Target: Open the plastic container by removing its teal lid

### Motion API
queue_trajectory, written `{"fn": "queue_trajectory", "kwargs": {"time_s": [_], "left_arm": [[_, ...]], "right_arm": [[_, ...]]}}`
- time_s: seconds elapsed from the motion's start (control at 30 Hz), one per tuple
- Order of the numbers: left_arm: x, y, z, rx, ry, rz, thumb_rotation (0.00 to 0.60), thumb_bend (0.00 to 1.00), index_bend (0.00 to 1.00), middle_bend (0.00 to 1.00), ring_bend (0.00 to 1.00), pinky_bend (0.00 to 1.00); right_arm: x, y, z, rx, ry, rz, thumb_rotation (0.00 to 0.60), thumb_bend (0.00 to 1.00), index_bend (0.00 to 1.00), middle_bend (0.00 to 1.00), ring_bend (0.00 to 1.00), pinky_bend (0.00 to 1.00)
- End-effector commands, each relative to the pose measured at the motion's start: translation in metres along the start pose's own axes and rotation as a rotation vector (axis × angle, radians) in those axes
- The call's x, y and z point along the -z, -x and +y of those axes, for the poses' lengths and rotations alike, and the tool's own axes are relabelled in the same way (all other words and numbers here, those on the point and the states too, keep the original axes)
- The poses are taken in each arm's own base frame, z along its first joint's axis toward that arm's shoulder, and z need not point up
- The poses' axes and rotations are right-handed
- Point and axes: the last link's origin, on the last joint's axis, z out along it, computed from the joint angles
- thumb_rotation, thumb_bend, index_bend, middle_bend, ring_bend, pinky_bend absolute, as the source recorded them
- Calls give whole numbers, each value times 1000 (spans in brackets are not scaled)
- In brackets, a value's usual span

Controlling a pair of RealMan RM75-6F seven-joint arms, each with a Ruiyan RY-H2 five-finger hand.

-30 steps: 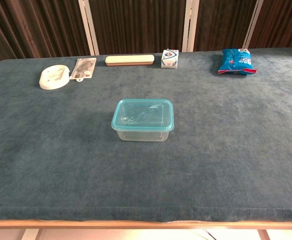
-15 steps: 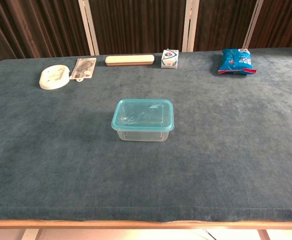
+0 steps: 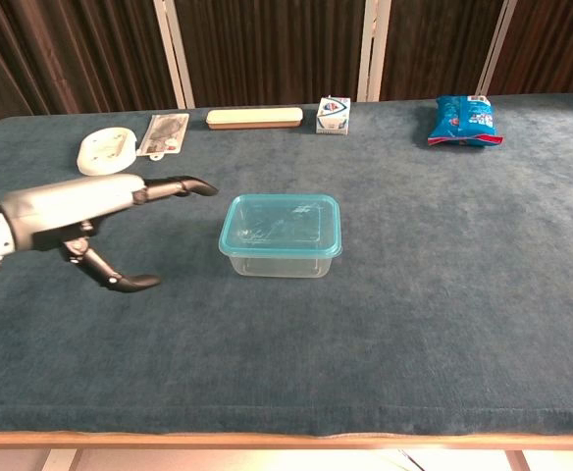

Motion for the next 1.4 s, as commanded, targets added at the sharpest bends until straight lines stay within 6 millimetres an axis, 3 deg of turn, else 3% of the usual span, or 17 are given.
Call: {"fn": "queue_trajectory", "kwargs": {"time_s": [0.03,0.3,0.6,1.4], "left_arm": [[-38,4,25,0,26,4,600,295,0,0,0,0],[-71,3,38,-42,6,69,600,288,0,0,0,0],[-104,5,39,-29,-39,-7,600,289,0,0,0,0],[-121,2,37,-47,-110,-53,600,286,0,0,0,0]], "right_arm": [[2,-4,3,-13,2,4,600,110,0,0,0,0],[8,-9,10,-30,13,6,600,110,0,0,0,0],[9,-11,11,-41,17,6,600,110,0,0,0,0],[9,-10,9,-44,1,-6,600,110,0,0,0,0]]}}
